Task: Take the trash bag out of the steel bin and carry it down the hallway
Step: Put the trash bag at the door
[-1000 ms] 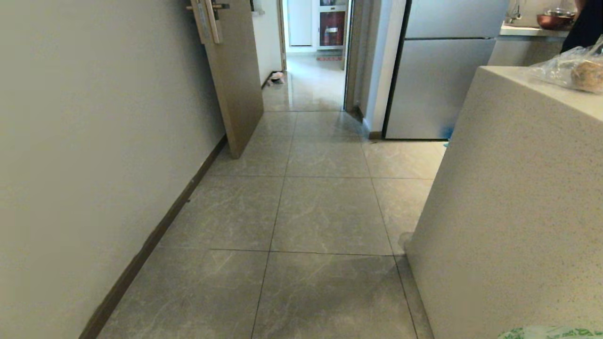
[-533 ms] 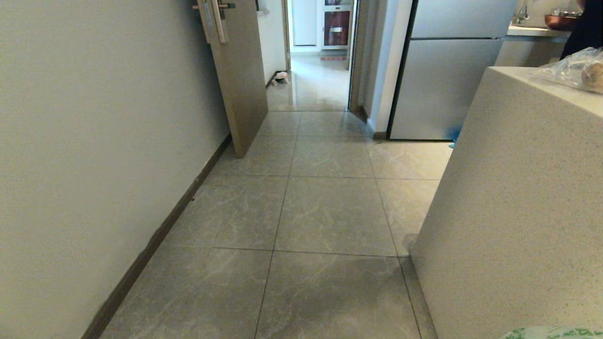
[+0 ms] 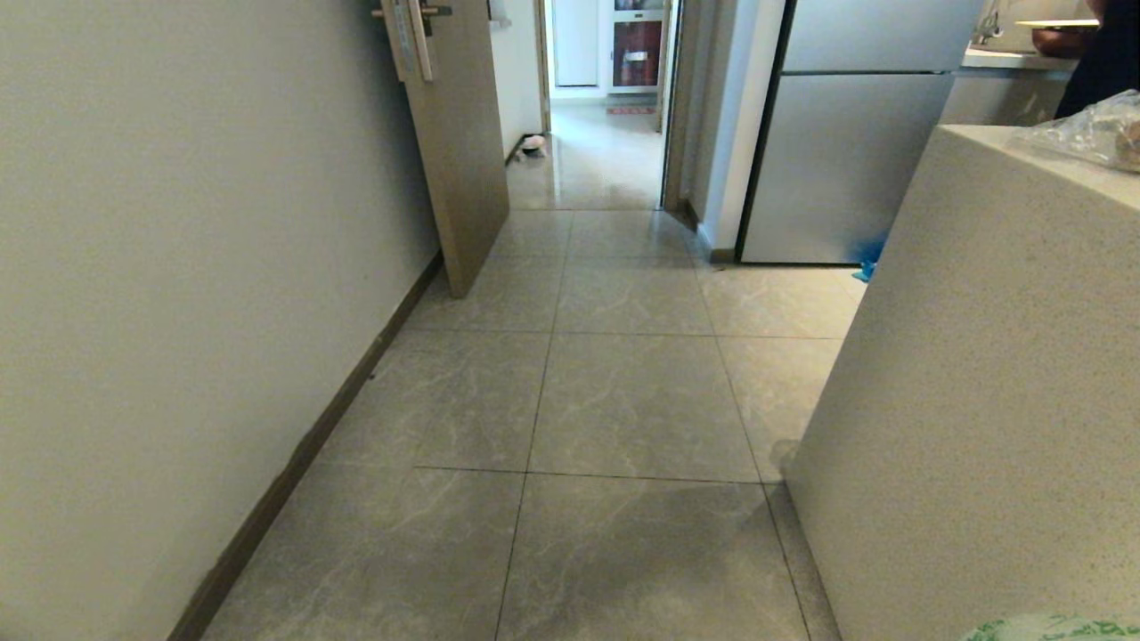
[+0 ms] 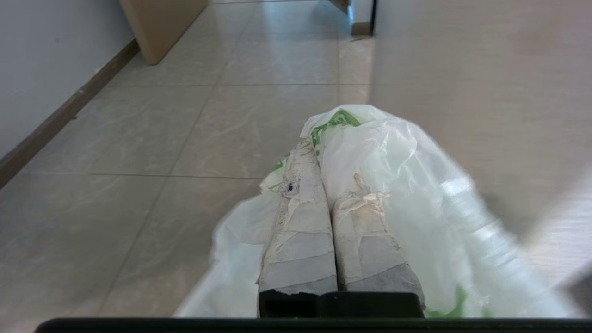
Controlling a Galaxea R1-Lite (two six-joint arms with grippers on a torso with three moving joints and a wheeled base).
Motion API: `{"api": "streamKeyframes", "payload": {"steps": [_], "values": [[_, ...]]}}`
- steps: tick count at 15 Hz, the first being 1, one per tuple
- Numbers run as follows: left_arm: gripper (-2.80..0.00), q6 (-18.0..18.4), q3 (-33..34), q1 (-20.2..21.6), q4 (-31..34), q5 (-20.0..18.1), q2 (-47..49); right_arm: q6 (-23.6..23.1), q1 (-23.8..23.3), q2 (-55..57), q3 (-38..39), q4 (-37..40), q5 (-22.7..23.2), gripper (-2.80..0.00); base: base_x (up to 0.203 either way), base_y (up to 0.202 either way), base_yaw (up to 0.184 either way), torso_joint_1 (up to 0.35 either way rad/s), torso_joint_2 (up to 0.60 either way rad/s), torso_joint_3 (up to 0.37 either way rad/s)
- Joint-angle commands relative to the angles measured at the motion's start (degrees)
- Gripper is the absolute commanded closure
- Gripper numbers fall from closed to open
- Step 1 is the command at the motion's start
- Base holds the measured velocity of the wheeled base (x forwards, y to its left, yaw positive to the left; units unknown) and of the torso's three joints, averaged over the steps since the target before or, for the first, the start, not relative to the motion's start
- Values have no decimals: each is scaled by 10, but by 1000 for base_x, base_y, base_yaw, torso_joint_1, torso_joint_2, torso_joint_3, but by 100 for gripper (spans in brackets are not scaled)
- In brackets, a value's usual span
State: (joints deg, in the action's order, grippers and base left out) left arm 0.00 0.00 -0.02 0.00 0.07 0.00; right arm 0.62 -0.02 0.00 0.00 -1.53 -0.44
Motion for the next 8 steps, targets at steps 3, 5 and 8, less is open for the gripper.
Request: {"api": "streamKeyframes", "payload": {"steps": [3, 5, 8], "values": [[0, 0, 0, 0, 0, 0, 0, 0, 0, 1, 5, -1, 0, 0, 0, 104, 2, 1, 3, 2], [0, 0, 0, 0, 0, 0, 0, 0, 0, 1, 5, 0, 0, 0, 0, 0, 0, 0, 0, 0], [0, -1, 0, 0, 0, 0, 0, 0, 0, 0, 5, 0, 0, 0, 0, 0, 0, 0, 0, 0]]}}
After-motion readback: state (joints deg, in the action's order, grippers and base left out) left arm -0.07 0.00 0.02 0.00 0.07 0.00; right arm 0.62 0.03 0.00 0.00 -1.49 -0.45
